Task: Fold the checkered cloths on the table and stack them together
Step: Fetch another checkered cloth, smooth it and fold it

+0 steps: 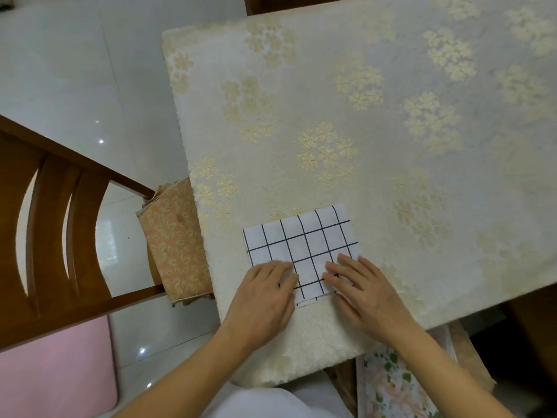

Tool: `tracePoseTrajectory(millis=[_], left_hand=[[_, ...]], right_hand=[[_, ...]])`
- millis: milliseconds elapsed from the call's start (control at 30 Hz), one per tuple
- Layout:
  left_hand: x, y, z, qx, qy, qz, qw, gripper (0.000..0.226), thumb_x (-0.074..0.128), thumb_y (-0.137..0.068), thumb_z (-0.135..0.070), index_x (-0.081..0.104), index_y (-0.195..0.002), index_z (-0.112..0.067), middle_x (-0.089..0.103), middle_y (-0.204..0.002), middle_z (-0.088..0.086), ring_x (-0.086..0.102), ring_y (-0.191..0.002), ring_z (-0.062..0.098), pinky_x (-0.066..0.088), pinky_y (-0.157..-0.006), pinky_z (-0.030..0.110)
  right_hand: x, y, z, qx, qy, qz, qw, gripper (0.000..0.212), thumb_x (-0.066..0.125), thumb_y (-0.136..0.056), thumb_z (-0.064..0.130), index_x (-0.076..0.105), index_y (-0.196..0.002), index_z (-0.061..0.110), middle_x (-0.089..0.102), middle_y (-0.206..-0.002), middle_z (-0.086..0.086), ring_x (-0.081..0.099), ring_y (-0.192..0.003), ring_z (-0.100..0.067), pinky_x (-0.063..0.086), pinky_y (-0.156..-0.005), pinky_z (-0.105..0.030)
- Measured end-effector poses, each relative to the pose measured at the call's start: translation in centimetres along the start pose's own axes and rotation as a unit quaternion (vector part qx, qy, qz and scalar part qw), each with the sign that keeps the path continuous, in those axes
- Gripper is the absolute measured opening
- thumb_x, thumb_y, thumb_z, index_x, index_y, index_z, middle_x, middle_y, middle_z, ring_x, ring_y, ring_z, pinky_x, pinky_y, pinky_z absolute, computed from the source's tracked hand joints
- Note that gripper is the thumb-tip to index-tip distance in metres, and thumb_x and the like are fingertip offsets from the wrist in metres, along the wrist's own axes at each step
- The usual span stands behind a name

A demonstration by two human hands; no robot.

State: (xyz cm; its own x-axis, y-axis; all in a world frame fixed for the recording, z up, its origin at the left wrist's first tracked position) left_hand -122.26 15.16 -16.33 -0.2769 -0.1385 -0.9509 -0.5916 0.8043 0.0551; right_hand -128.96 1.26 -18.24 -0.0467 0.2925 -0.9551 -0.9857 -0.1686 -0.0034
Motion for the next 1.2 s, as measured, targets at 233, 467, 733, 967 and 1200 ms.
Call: tracePoseTrajectory(millis=[233,467,733,967,1200], left_hand=[[1.6,-5.3,3.3,-0.075,-0.038,-0.003,0.996,0.065,0.037,-0.101,-0.041,0.025,-0.156,-0.009,0.015,-0.165,0.012,0.014,-0.152,0.028,0.022,-0.121,0.051],[4.6,-6.1,5.1,-0.096,-0.051,0.034,0.994,0.074,0.023,-0.103,-0.056,0.004,-0.158,-0.011,-0.003,-0.167,0.006,-0.005,-0.154,0.02,0.013,-0.123,0.049],[4.9,-4.5,4.8,-0.107,-0.053,0.048,0.992,0.076,0.023,-0.102,-0.058,-0.001,-0.158,-0.012,-0.008,-0.167,0.007,-0.008,-0.153,0.021,0.011,-0.123,0.051],[4.9,-3.3,4.5,-0.098,-0.058,0.059,0.992,0.077,0.025,-0.102,-0.059,0.001,-0.159,-0.013,-0.006,-0.167,0.006,-0.006,-0.154,0.021,0.013,-0.123,0.051],[4.1,-3.6,4.2,-0.087,-0.058,0.033,0.994,0.079,0.026,-0.101,-0.059,0.007,-0.158,-0.008,0.001,-0.167,0.009,-0.001,-0.154,0.023,0.014,-0.122,0.052]], right_hand=[[-0.8,-6.7,-0.7,0.063,0.0,-0.072,0.995,0.049,0.041,-0.104,0.033,0.046,-0.147,0.009,0.042,-0.154,-0.009,0.029,-0.149,-0.026,0.027,-0.121,-0.046],[3.7,-9.3,-3.6,0.121,0.079,0.062,0.988,0.073,0.017,-0.103,0.06,0.005,-0.159,0.015,-0.001,-0.168,-0.004,-0.004,-0.154,-0.022,0.01,-0.124,-0.046],[3.6,-8.9,-4.3,0.141,0.066,0.08,0.985,0.078,0.022,-0.101,0.063,-0.003,-0.159,0.017,-0.011,-0.167,-0.002,-0.011,-0.153,-0.02,0.004,-0.125,-0.048],[4.0,-8.0,-3.1,0.133,0.067,0.089,0.985,0.076,0.021,-0.101,0.063,-0.001,-0.16,0.02,-0.009,-0.167,-0.002,-0.01,-0.154,-0.022,0.008,-0.124,-0.051],[3.5,-8.1,-2.6,0.15,0.054,0.061,0.985,0.075,0.027,-0.1,0.06,0.005,-0.16,0.019,-0.004,-0.168,-0.003,-0.007,-0.154,-0.023,0.003,-0.124,-0.05]])
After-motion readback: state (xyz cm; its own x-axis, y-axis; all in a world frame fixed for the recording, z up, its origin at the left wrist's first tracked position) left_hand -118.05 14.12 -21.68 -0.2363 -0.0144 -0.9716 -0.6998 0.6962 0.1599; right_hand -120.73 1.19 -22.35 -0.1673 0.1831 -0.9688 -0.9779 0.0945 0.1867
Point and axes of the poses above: each hand's wrist, its own y-axis away from the middle knuckle, its own x-axis out of the palm, z = x × y, the point moved 10 cm from there along -y, towards the middle knuckle
